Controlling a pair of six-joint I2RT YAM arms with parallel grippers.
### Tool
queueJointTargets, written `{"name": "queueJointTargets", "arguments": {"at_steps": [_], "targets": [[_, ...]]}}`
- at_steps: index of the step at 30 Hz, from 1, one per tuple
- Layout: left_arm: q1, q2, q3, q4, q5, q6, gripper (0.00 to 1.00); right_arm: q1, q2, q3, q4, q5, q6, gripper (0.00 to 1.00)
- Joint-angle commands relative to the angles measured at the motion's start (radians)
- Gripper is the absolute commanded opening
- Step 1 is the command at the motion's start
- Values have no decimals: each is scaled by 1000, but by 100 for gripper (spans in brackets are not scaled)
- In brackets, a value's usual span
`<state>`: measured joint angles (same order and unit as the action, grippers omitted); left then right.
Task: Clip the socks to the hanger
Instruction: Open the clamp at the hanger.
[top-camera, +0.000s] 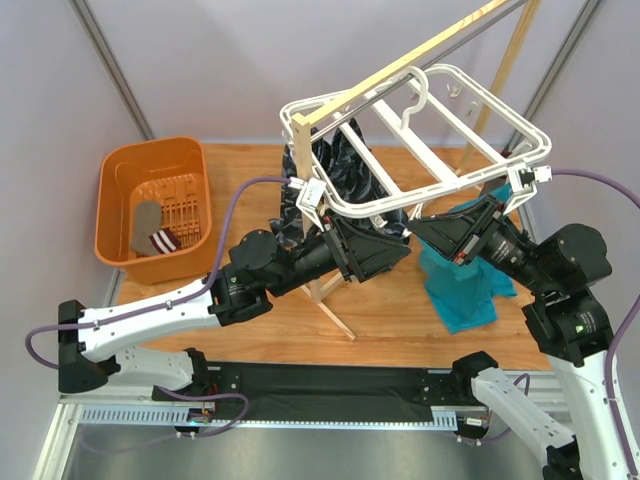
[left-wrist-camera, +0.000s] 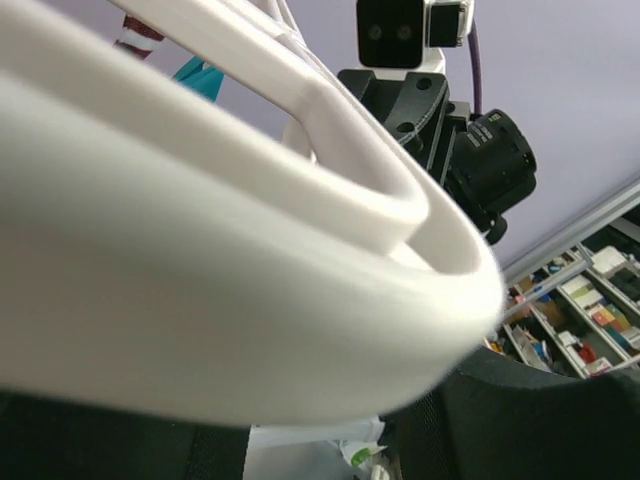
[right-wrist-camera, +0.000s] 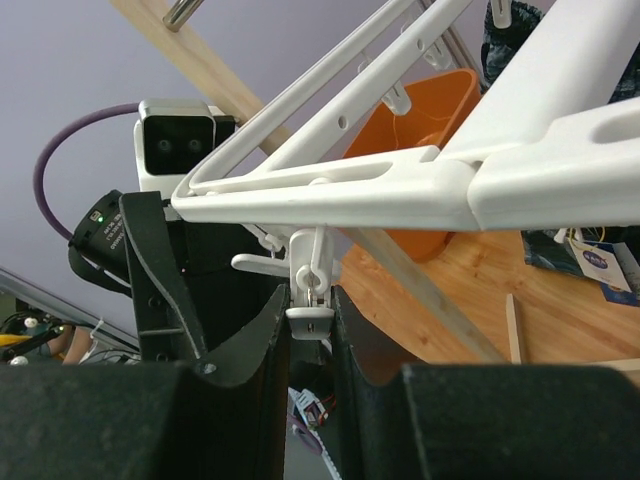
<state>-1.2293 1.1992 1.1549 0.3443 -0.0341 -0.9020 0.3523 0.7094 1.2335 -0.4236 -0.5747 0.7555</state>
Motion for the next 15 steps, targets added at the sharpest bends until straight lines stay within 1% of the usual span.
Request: {"name": "queueJointTargets", "arguments": {"at_steps": [1, 2, 3, 5, 8, 10, 15], "targets": [[8, 31, 35, 48, -81, -46, 56, 5, -10, 31, 48, -59, 59, 0], [8, 33, 25, 73, -96, -64, 55, 5, -8, 30, 54, -63, 64, 0], [8, 37, 11, 140, -107, -74, 54, 5, -8, 29, 63, -76, 70, 0], [8, 45, -15, 191, -116, -83, 52, 5, -11, 30, 62, -71, 71, 0], [8, 49, 2, 179, -127, -72, 47, 5, -8, 34, 62, -73, 73, 0], [8, 48, -15, 235, -133, -69, 42, 5, -10, 31, 62, -76, 71, 0], [8, 63, 20, 205, -116, -61, 37, 5, -16, 12, 71, -77, 82, 0]]}}
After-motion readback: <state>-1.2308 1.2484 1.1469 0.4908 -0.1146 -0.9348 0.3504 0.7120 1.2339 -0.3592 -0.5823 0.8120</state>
